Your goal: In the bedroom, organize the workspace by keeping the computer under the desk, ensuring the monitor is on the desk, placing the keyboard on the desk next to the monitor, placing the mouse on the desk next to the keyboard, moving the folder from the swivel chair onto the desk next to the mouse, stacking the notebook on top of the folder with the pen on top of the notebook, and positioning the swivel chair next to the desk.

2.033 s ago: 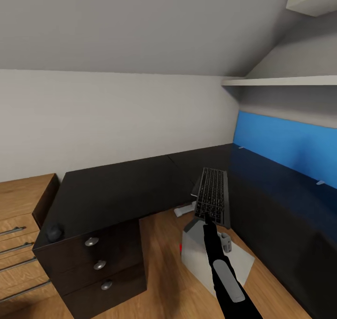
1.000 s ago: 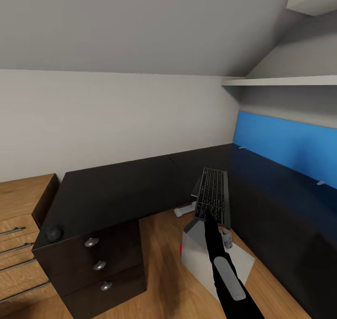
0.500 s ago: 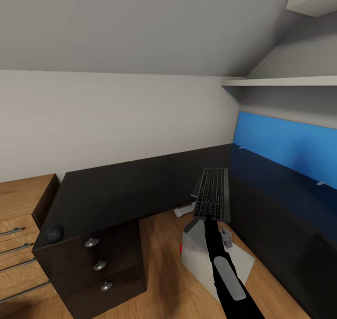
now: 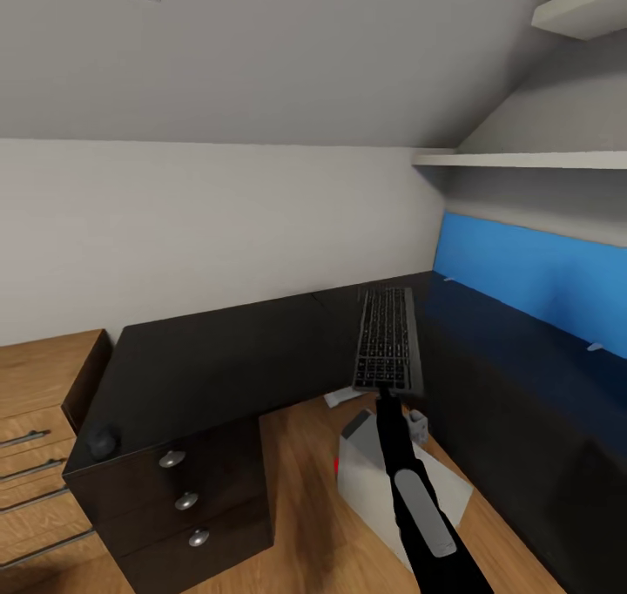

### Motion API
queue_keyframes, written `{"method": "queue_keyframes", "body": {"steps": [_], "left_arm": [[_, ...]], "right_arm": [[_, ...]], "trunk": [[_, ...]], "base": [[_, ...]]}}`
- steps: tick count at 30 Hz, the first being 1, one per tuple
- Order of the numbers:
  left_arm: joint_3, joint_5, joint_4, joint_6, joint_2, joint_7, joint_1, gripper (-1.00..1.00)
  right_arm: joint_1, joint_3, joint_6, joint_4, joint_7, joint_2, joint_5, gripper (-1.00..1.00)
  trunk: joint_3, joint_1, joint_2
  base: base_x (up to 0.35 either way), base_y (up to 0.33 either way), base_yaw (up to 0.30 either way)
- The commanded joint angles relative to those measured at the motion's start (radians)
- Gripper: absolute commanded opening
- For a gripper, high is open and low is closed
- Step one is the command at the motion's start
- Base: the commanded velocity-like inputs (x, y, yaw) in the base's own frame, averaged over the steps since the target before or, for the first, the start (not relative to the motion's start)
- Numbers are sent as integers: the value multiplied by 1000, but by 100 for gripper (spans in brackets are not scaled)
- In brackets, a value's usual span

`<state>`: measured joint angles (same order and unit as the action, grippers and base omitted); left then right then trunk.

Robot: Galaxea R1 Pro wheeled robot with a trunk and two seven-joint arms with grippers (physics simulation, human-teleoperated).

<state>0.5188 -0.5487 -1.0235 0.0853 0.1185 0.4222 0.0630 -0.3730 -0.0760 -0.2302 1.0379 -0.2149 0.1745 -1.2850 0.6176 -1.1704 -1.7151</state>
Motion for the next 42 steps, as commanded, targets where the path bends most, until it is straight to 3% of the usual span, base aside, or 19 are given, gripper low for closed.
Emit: {"method": "queue_keyframes", "body": {"steps": [1,7,12,18,23,29,31,32,36,39,42], "left_arm": [[2,-5,-2,4,1,7,0,100],[-1,-7,1,5,3,7,0,100],[-1,-5,22,2,3,9,0,100],[-3,-5,27,2,3,9,0,100],[-3,-5,28,2,3,9,0,100],[-9,-5,27,0,4,9,0,100],[-9,-4,27,-1,4,9,0,100],[-10,-5,27,-1,4,9,0,100],[-11,-5,28,-1,4,9,0,100],[-11,-5,28,-1,4,9,0,100],[-10,-5,27,-1,4,9,0,100]], "right_arm": [[1,-19,-3,12,-8,0,-17,-100],[5,-117,-3,46,31,0,-24,-100],[6,-247,-4,47,54,0,-25,-100],[6,-318,-3,45,58,0,-27,-100],[6,-350,2,32,68,0,-28,-100],[6,-358,5,16,80,0,-43,-100],[6,-358,6,15,81,0,-70,-100],[6,-358,7,14,82,0,-112,-100],[6,-361,27,13,81,0,-205,-100],[6,-370,121,18,72,0,-270,-100],[7,-374,192,21,59,0,-285,-100]], "trunk": [[1,0,0],[-1,0,0],[-5,0,0],[-10,0,0],[-13,0,0],[-15,0,0],[-15,0,0],[-15,0,0],[-15,0,0],[-15,0,0],[-15,0,0]], "base": [[0,0,0],[0,0,104],[-74,0,216],[-285,1,231],[-327,52,239],[-316,154,244],[-269,212,217],[-159,131,171],[-76,62,84],[-18,14,19],[-5,4,5]]}}
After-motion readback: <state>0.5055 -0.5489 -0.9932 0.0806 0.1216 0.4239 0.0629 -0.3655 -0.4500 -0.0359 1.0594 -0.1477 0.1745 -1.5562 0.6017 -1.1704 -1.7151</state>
